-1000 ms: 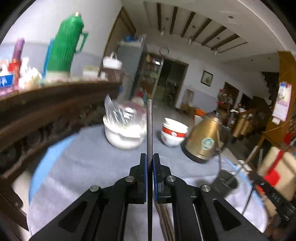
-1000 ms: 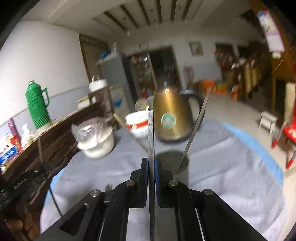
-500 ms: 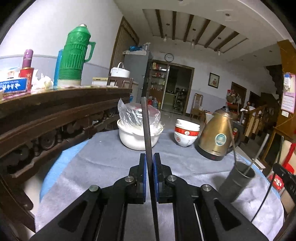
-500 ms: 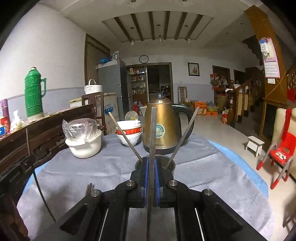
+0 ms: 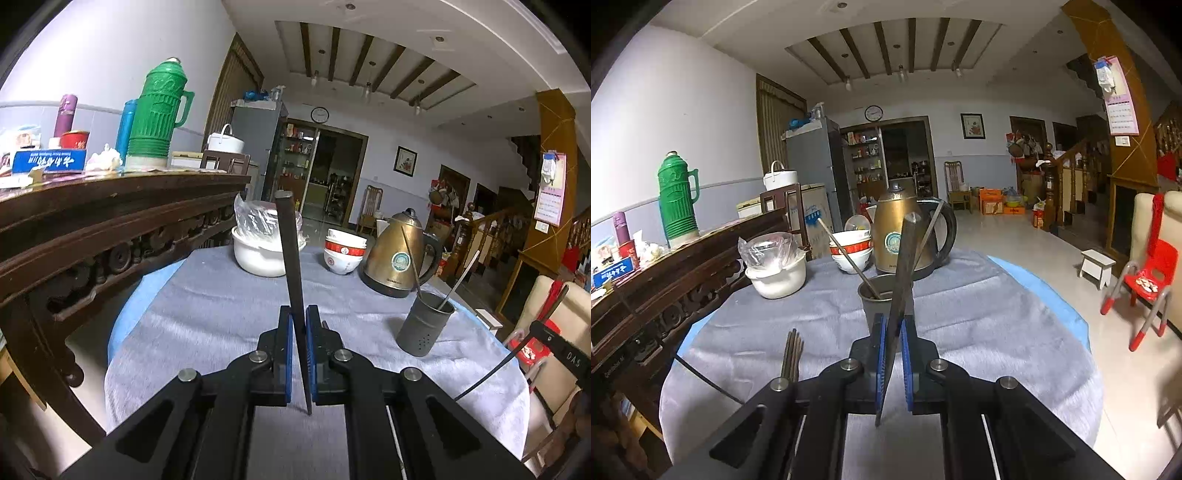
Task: Organize utensils
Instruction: 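Lift both chopsticks and carry them above the grey cup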
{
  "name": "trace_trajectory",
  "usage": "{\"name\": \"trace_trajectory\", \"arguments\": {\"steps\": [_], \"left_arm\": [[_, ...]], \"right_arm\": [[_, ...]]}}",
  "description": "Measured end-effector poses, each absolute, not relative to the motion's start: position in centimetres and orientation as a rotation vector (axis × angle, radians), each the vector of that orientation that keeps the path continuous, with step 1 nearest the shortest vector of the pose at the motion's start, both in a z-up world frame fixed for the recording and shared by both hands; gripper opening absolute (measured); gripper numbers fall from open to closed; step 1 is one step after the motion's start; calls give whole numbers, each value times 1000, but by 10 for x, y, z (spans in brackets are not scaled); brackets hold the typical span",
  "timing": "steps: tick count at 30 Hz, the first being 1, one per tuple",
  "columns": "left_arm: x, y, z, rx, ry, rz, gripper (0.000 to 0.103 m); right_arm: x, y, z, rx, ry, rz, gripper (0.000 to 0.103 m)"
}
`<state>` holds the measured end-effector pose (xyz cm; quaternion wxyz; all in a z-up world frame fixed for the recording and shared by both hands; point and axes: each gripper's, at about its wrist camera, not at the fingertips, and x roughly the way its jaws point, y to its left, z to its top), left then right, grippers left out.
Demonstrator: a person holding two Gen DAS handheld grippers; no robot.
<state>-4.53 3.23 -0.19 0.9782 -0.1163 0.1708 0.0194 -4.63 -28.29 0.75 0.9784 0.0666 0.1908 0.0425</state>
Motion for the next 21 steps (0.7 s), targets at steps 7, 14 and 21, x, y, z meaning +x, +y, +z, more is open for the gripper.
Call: {"name": "trace_trajectory", "arguments": {"steps": [7, 14, 21], "left_arm": [[-42, 37, 17, -290, 304, 28, 6], [-41, 37, 46, -387, 265, -54, 6], [-22, 20, 46, -362, 346, -47, 6]], "right_arm": [[-42, -290, 26, 176, 335, 93, 8], [-52, -308, 55, 255, 276, 102, 8], [-48, -307, 58, 270, 293, 123, 8]]}}
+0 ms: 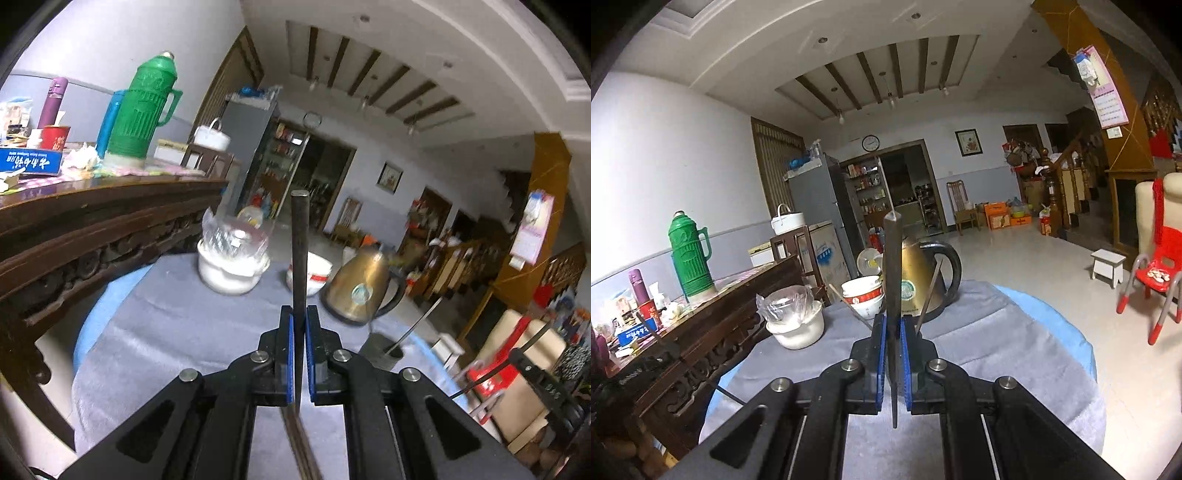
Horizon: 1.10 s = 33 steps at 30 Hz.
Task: Organize utensils
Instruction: 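Lift both chopsticks and carry them above the grey cup, then lower both chopsticks into the grey cup and open the right tool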
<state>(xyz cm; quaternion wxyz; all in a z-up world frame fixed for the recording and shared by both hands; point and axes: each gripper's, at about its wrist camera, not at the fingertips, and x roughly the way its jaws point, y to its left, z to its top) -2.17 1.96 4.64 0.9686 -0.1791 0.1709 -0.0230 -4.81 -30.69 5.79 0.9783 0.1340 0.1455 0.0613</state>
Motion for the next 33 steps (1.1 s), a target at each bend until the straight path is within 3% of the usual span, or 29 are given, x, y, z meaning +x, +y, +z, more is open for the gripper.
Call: {"name": "trace_trajectory", "arguments": {"steps": [8, 33], "left_arm": [[-5, 21, 26, -336, 498, 44, 6], [-1, 23, 20, -332, 571, 56, 6]], "right_arm": [[-46, -301, 51, 266, 327, 146, 8], [-43, -303, 49, 274, 354, 160, 8]]}}
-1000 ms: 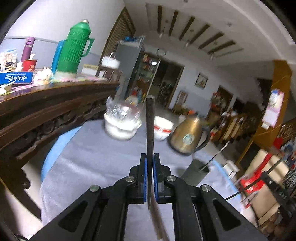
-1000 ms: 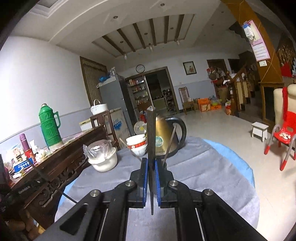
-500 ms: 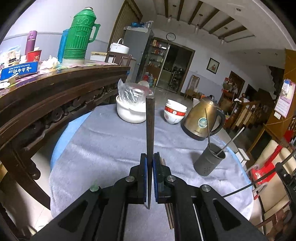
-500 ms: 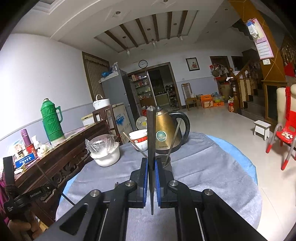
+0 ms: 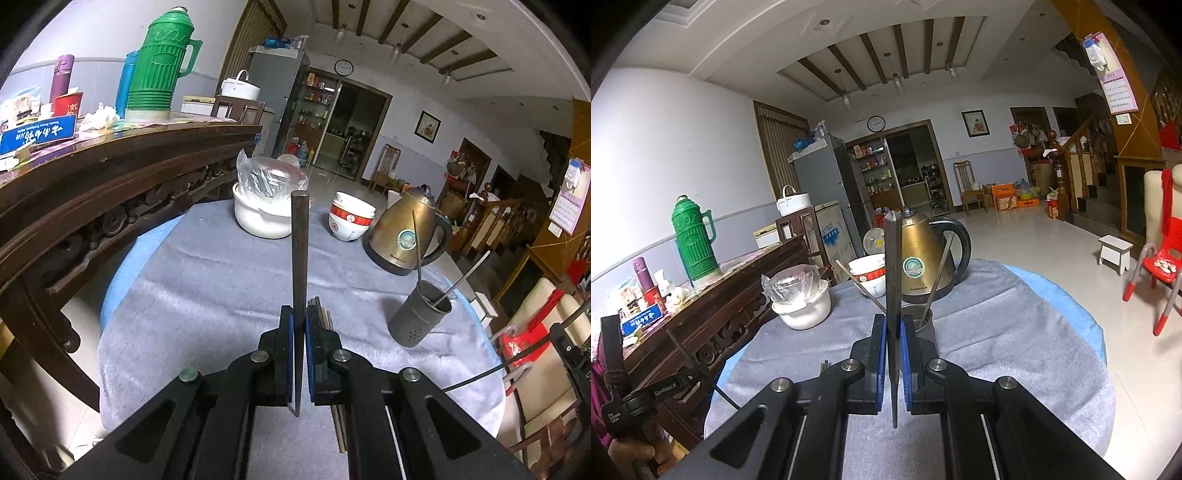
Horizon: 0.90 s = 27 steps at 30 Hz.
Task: Organize utensils
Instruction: 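Lower both chopsticks into the grey cup and open the right tool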
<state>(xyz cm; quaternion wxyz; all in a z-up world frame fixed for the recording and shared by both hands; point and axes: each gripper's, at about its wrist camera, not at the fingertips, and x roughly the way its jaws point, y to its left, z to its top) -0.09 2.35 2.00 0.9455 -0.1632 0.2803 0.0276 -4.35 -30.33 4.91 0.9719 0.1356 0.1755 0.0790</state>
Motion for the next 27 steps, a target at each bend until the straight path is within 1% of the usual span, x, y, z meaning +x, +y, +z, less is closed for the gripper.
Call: {"name": "trace_trajectory", "arguments": {"steps": [6, 17, 22, 27], "left_arm": [[7, 20, 36, -362, 542, 10, 6], [62, -30, 117, -396, 388, -163, 6], [96, -61, 129, -401, 358, -220, 6], [131, -84, 121, -382, 383, -231, 6]], "right_arm": [[-38, -312, 61, 296, 322, 152, 8], [19, -323, 121, 288, 202, 158, 8], [56, -318, 117, 272, 240, 147, 8], [87, -322, 100, 269, 308, 137, 8]]}}
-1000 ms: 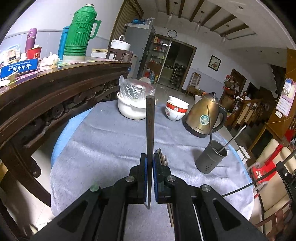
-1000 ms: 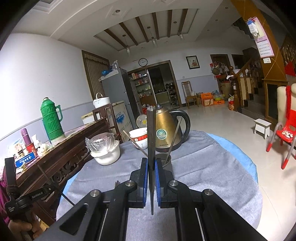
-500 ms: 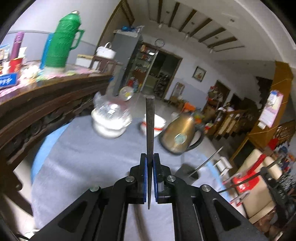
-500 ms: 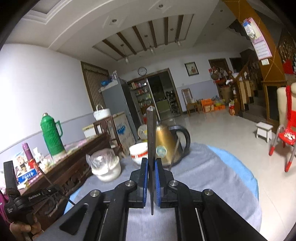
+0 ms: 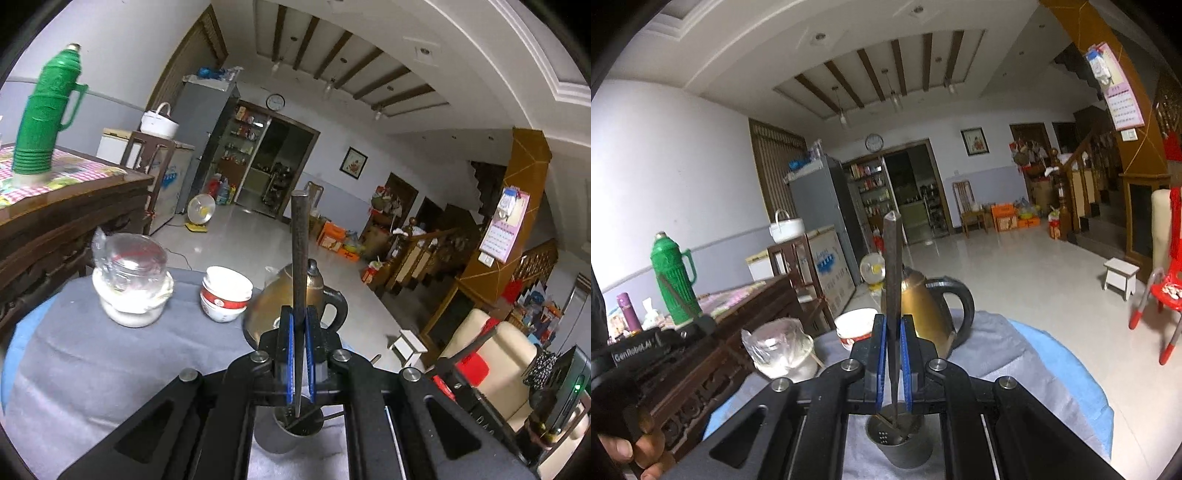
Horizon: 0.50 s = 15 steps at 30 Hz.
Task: Organize utensils
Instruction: 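Lower both chopsticks into the grey cup and open the right tool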
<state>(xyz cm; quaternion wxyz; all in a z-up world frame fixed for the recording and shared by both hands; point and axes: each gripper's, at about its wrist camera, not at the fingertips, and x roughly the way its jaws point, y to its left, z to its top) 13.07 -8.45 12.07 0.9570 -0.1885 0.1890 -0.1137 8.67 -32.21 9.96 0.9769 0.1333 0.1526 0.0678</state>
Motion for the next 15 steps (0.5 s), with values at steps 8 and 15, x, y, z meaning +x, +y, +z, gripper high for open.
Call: {"name": "trace_trajectory", "arguments": {"steps": [8, 15], "left_arm": [[172, -107, 82, -346, 491, -222, 6], [186, -115, 59, -326, 554, -219, 6]], "right_arm": [[124, -325, 67, 263, 413, 127, 8], [142, -322, 48, 260, 475, 131, 8]]}}
